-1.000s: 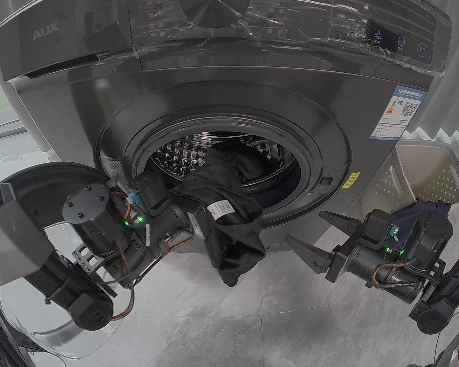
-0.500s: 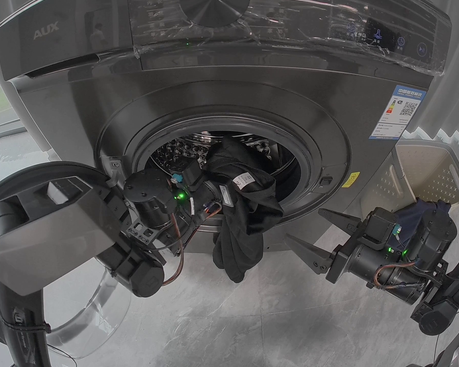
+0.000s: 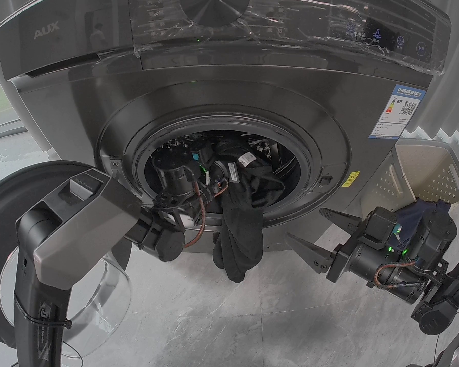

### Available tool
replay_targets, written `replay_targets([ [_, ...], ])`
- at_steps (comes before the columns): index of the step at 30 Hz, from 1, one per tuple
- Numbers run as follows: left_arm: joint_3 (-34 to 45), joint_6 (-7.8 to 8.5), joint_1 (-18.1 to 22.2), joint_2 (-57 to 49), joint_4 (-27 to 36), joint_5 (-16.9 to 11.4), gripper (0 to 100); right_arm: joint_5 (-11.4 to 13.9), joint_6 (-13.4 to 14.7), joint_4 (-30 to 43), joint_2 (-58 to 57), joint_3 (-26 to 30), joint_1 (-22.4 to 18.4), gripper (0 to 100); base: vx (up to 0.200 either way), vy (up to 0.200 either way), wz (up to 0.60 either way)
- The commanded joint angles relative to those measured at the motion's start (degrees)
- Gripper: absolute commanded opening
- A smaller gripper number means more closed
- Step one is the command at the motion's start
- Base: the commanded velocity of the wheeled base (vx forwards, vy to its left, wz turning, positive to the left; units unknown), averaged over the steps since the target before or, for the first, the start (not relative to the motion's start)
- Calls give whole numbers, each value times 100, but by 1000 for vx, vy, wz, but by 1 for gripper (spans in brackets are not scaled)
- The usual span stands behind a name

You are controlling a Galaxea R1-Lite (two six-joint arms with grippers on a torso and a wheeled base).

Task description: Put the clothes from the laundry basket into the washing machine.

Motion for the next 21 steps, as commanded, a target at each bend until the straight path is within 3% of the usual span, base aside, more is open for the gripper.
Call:
replay_targets([
  [1, -1276, -25, 144, 524, 813, 182, 0, 2, 4, -1, 31, 10, 17, 100, 0, 0, 0],
  [4, -2454, -34, 276, 938, 1525, 402, 0, -7, 4, -1, 22, 19, -18, 100, 0, 0, 0],
  [9, -3473, -43, 373, 1342, 2123, 507, 0, 2, 4, -1, 14, 19, -18, 100, 0, 0, 0],
  [19, -3524, -87, 399, 1395, 2307, 543, 0, 2, 4, -1, 66, -25, 8, 100, 0, 0, 0],
  [20, -3524, -87, 399, 1395, 2307, 543, 100, 2, 4, -1, 66, -25, 8, 100, 0, 0, 0],
  [21, -3524, -201, 382, 1386, 2360, 543, 100, 2, 4, -1, 66, -34, 8, 100, 0, 0, 0],
])
